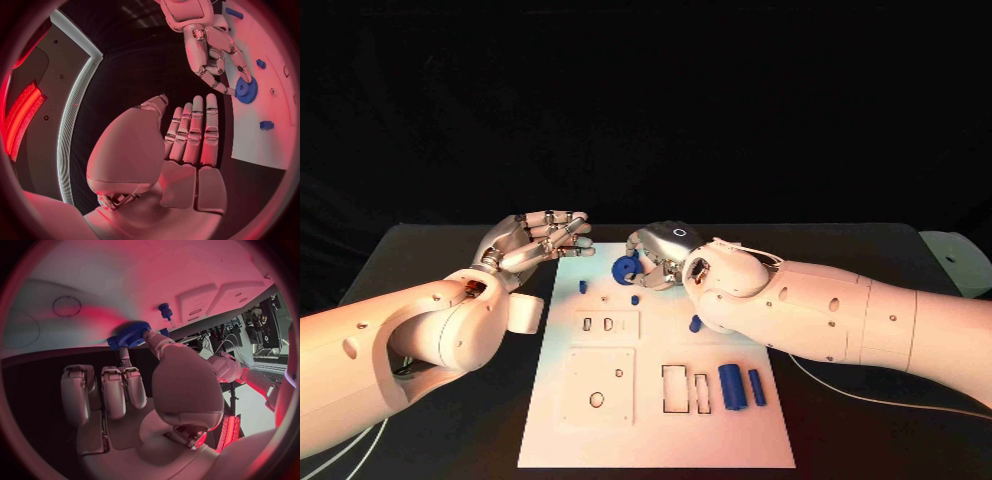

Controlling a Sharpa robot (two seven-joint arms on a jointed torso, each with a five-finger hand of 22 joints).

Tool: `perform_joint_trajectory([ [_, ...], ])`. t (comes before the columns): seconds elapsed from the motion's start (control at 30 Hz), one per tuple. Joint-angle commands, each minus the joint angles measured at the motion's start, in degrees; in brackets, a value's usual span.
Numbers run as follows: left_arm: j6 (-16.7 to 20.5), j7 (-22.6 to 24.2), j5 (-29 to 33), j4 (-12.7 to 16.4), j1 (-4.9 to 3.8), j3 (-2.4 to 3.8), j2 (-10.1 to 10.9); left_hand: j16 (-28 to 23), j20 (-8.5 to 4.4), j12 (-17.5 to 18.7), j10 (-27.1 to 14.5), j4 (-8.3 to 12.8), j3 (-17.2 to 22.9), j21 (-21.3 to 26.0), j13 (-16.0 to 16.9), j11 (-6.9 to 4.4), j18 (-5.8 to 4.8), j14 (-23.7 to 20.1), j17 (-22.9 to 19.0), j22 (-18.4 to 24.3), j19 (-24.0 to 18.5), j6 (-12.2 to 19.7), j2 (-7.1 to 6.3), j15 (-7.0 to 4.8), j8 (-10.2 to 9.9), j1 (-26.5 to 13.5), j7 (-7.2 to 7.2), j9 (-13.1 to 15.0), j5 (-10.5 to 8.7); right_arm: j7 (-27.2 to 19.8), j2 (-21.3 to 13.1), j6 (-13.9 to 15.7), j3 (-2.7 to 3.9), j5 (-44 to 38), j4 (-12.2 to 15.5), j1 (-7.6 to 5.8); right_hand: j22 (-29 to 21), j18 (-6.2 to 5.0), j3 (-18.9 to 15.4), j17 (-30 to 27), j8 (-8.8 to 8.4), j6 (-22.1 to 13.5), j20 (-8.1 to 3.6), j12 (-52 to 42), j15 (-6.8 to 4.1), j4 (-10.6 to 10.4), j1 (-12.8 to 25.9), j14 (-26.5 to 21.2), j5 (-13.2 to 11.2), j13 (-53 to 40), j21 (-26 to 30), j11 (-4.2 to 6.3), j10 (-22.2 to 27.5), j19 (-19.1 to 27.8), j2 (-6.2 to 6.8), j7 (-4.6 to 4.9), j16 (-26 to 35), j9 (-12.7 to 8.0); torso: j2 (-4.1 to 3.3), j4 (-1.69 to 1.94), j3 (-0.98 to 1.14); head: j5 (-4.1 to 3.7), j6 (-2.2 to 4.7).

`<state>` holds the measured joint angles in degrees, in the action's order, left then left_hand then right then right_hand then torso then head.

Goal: Assemble the parts on the task board

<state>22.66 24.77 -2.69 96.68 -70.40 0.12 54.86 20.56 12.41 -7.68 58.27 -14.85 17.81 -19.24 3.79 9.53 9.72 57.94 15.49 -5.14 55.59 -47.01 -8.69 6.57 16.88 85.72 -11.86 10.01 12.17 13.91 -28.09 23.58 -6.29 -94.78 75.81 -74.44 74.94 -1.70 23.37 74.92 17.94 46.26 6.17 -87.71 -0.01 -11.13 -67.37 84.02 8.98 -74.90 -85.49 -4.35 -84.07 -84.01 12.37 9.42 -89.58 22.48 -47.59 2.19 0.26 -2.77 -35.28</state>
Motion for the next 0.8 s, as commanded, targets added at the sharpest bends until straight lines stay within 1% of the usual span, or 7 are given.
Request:
perform_joint_trajectory([
  [0.03, -0.74, 0.30, -0.15, 0.12, -0.07, 0.05, -0.05, -0.19, 0.12, 0.19, 0.07, -0.05, 0.29, 0.17, -0.03, 0.15, 0.75, 0.09, 0.08, 0.06, 0.36, 0.09, -0.41, 0.14, -0.19, 0.21, -0.93, -0.08, -0.37, 0.24, -0.09, -1.44, -0.03, 0.01, 0.05, 0.03, 9.18, 0.17, -1.96, 12.30, -0.64, 0.04, 0.42, 0.29, 0.60, -1.70, 1.24, 5.41, 0.07, -12.27, 0.09, -0.41, -3.50, -2.37, -0.45, 0.09, 0.23, 0.10, 0.00, 0.08, 0.02, -0.07, 0.08],
  [0.33, -0.67, 0.27, -0.15, 0.14, -0.07, 0.05, 0.03, -0.19, 0.12, 0.19, 0.07, -0.05, 0.29, 0.17, -0.03, 0.15, 0.75, 0.09, 0.08, 0.06, 0.36, 0.09, -0.41, 0.14, -0.19, 0.21, -0.93, -0.08, -0.37, -0.03, -0.52, -3.25, -0.05, 1.20, -0.01, 0.03, 9.30, 0.17, -4.57, 12.38, -1.14, 0.89, 0.39, 0.15, 0.52, -5.22, 3.02, 5.42, 1.40, -12.44, 0.11, -0.30, -3.64, -2.40, -1.79, -0.06, 0.20, 0.46, -0.02, 0.02, 0.00, -0.02, 0.06],
  [0.4, -0.67, 0.26, -0.15, 0.16, -0.07, 0.05, 0.05, -0.19, 0.12, 0.19, 0.07, -0.05, 0.29, 0.17, -0.03, 0.15, 0.75, 0.09, 0.08, 0.06, 0.36, 0.09, -0.41, 0.14, -0.19, 0.21, -0.93, -0.08, -0.37, -0.19, -0.61, -3.53, -0.05, 1.91, -0.10, 0.02, 9.36, 0.19, -4.73, 12.38, -1.19, 1.00, 0.38, 0.06, 0.50, -5.47, 3.45, 5.43, 1.34, -12.53, 0.07, -0.28, -3.72, -2.43, -2.15, -0.09, 0.20, 0.51, -0.02, 0.01, -0.02, -0.09, 0.06],
  [0.43, -0.67, 0.26, -0.15, 0.19, -0.07, 0.05, 0.07, -0.19, 0.12, 0.19, 0.07, -0.05, 0.29, 0.17, -0.03, 0.15, 0.75, 0.09, 0.08, 0.06, 0.36, 0.09, -0.41, 0.14, -0.19, 0.21, -0.93, -0.08, -0.37, -0.27, -0.66, -3.56, -0.06, 2.27, -0.12, 0.02, 9.44, 0.20, -4.89, 12.46, -1.19, 1.28, 0.35, -0.03, 0.47, -5.56, 4.11, 5.44, 0.93, -12.63, 0.02, -0.23, -3.81, -2.48, -2.71, -0.16, 0.18, 0.59, -0.02, 0.00, -0.02, -0.12, 0.04],
  [0.63, -0.62, 0.28, -0.15, 0.22, -0.07, 0.05, 0.10, -0.24, 0.13, 0.26, 0.06, -0.04, 0.33, 0.20, -0.04, 0.17, 0.75, 0.07, 0.10, 0.09, 0.34, 0.12, -0.43, 0.15, -0.22, 0.19, -0.97, -0.09, -0.37, -0.47, -1.11, -3.00, -0.07, 3.00, 0.26, 0.01, 9.65, 0.26, -4.94, 12.57, -1.16, 1.46, 0.33, -0.15, 0.44, -5.55, 4.32, 5.47, 0.77, -12.76, -0.14, -0.19, -3.92, -2.61, -2.90, -0.21, 0.15, 0.65, 0.02, 0.12, 0.00, -0.19, 0.04],
  [0.7, -0.61, 0.28, -0.15, 0.21, -0.07, 0.05, 0.11, -0.26, 0.13, 0.29, 0.06, -0.02, 0.36, 0.21, -0.04, 0.18, 0.75, 0.06, 0.11, 0.10, 0.34, 0.12, -0.41, 0.16, -0.23, 0.20, -0.97, -0.09, -0.37, -0.51, -1.40, -2.40, -0.07, 2.93, 0.57, 0.01, 9.77, 0.29, -4.93, 12.64, -1.14, 1.53, 0.32, -0.24, 0.43, -5.51, 4.32, 5.48, 0.76, -12.86, -0.23, -0.17, -4.01, -2.69, -2.96, -0.23, 0.14, 0.67, 0.02, 0.14, 0.01, -0.18, 0.00],
  [0.8, -0.60, 0.29, -0.15, 0.18, -0.07, 0.05, 0.14, -0.26, 0.13, 0.29, 0.06, -0.02, 0.36, 0.21, -0.04, 0.18, 0.75, 0.06, 0.11, 0.10, 0.34, 0.12, -0.41, 0.16, -0.23, 0.20, -0.97, -0.09, -0.37, -0.57, -2.26, -0.08, -0.07, 2.40, 1.49, 0.02, 9.97, 0.34, -4.80, 12.61, -1.12, 1.75, 0.28, -0.27, 0.38, -5.30, 4.06, 5.48, 1.01, -12.89, -0.39, -0.10, -4.04, -2.81, -3.10, -0.31, 0.14, 0.73, 0.00, 0.06, 0.02, -0.09, -0.04],
])
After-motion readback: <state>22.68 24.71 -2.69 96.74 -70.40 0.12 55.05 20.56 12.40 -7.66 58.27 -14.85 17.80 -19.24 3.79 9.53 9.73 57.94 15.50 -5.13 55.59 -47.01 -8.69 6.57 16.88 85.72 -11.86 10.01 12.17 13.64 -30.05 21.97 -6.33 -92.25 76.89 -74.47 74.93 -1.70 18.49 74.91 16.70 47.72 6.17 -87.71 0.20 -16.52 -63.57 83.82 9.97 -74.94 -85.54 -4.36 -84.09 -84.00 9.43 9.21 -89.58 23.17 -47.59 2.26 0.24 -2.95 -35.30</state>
